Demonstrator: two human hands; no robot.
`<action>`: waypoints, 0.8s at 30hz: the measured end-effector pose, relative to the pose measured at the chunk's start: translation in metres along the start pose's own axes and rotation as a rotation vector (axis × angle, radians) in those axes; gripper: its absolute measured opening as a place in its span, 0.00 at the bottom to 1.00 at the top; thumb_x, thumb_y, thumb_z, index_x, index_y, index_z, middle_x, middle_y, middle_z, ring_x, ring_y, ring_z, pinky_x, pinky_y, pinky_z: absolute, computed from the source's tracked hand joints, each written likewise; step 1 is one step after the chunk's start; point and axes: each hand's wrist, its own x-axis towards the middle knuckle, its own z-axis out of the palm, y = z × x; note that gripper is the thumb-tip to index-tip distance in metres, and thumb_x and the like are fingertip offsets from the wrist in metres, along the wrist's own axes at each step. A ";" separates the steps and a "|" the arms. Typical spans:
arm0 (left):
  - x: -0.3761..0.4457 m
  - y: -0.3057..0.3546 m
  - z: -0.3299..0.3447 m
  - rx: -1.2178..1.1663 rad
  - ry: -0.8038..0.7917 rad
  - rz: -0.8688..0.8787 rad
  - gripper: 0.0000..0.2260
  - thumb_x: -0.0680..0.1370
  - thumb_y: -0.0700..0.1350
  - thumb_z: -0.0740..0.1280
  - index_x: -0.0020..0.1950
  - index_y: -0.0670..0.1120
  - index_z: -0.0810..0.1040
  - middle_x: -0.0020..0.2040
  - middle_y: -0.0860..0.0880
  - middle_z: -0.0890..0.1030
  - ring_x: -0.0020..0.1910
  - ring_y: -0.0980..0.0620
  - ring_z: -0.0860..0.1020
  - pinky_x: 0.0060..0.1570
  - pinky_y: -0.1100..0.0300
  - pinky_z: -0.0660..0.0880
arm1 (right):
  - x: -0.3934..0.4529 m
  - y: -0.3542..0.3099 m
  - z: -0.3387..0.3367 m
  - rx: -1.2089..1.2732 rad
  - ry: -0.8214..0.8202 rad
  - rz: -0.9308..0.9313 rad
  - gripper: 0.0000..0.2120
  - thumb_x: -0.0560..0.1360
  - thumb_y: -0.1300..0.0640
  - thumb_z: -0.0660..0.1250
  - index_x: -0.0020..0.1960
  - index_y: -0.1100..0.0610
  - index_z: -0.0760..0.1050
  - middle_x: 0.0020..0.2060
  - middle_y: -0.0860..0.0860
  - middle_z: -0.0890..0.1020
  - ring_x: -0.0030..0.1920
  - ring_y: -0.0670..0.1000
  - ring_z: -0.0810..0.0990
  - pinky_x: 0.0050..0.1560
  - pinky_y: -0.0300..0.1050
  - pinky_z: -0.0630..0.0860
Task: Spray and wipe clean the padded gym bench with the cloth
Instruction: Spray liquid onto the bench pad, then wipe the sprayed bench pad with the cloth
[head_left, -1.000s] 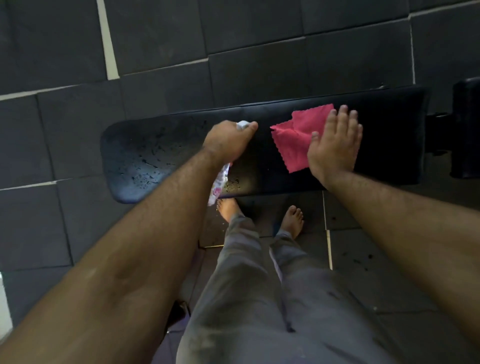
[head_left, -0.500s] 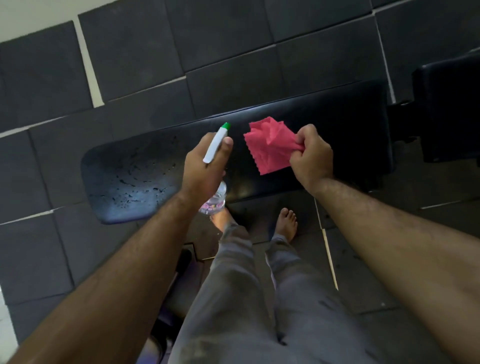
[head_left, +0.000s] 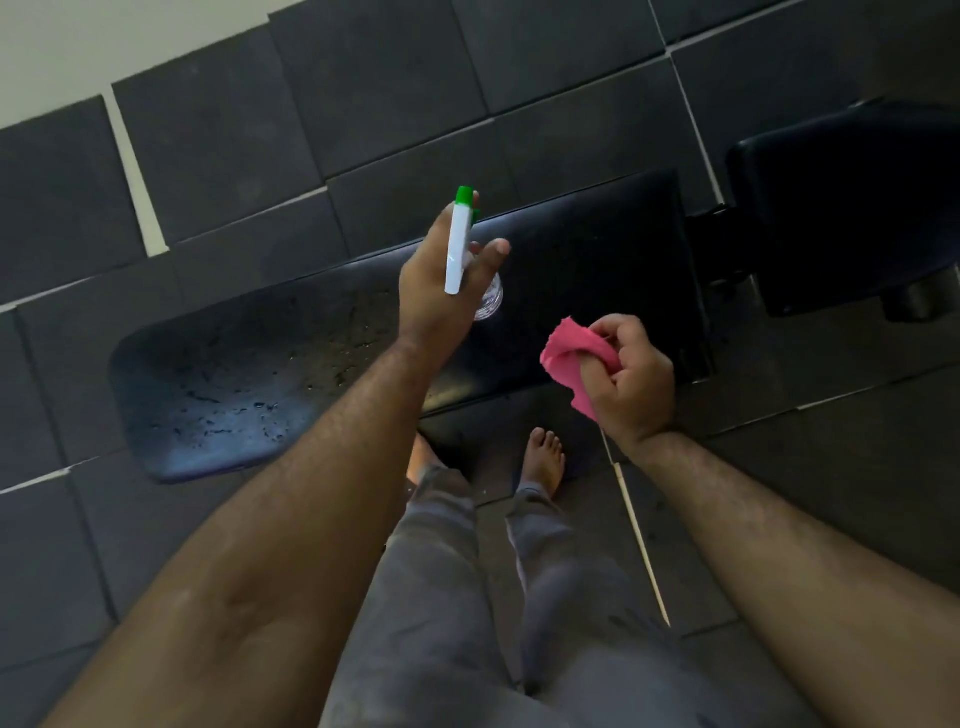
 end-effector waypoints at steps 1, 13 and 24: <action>-0.001 -0.003 0.000 0.027 0.011 -0.009 0.26 0.81 0.55 0.77 0.77 0.50 0.77 0.56 0.60 0.86 0.54 0.54 0.85 0.60 0.53 0.83 | -0.002 0.000 0.001 -0.003 -0.026 -0.001 0.11 0.77 0.49 0.69 0.57 0.52 0.79 0.43 0.41 0.81 0.37 0.41 0.79 0.39 0.34 0.73; -0.108 -0.082 -0.111 -0.326 -0.456 -0.481 0.32 0.71 0.41 0.73 0.75 0.54 0.80 0.75 0.53 0.80 0.80 0.51 0.73 0.79 0.46 0.71 | 0.004 -0.084 0.073 0.165 -0.723 0.097 0.07 0.72 0.56 0.77 0.50 0.47 0.88 0.42 0.44 0.88 0.46 0.42 0.86 0.47 0.39 0.81; -0.186 -0.121 -0.208 -0.862 0.164 -0.848 0.22 0.65 0.39 0.75 0.58 0.39 0.82 0.46 0.41 0.85 0.46 0.43 0.85 0.41 0.50 0.84 | 0.010 -0.190 0.209 0.031 -1.012 0.204 0.17 0.70 0.48 0.84 0.54 0.52 0.84 0.45 0.54 0.89 0.47 0.54 0.88 0.49 0.51 0.84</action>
